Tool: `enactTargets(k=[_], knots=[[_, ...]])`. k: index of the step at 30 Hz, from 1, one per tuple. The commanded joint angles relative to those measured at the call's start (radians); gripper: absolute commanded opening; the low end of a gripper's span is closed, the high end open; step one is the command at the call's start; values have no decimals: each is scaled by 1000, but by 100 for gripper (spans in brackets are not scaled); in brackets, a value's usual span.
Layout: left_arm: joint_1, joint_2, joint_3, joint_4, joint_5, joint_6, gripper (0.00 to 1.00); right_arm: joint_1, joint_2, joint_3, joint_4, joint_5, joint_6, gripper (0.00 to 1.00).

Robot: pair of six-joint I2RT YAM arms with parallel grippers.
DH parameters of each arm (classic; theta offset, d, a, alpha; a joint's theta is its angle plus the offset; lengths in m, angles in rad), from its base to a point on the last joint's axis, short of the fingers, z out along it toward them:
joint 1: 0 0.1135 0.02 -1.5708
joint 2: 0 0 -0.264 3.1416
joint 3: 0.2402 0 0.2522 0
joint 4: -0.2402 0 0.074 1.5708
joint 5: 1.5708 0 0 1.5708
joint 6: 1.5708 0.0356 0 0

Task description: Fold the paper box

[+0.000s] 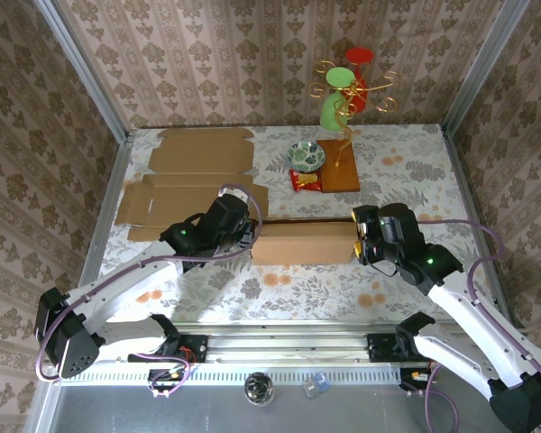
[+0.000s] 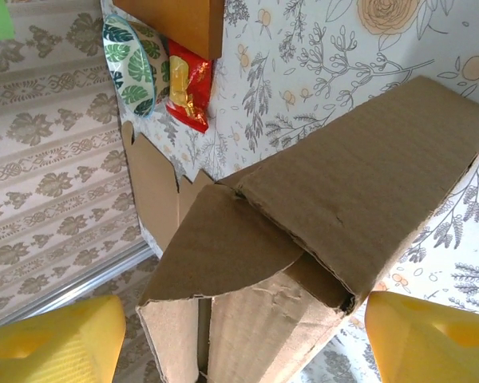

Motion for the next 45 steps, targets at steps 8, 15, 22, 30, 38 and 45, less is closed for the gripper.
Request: enactTargets(k=[8, 15, 22, 30, 38, 45], knots=[[-19, 7, -20, -83, 21, -17, 0, -10, 41, -65, 124, 1, 26, 67], [-21, -9, -7, -88, 30, -15, 18, -13, 48, -91, 128, 1, 13, 58], [-16, -39, 35, -124, 98, -63, 38, -16, 58, -103, 125, 0, 7, 53], [38, -107, 31, -122, 232, -301, 46, -17, 66, -112, 127, -2, 7, 51], [152, -168, 9, -126, 296, -670, 53, -17, 85, -116, 133, -3, 0, 50], [199, -117, -33, -34, 424, -739, 54, -18, 85, -125, 139, -2, 6, 50]])
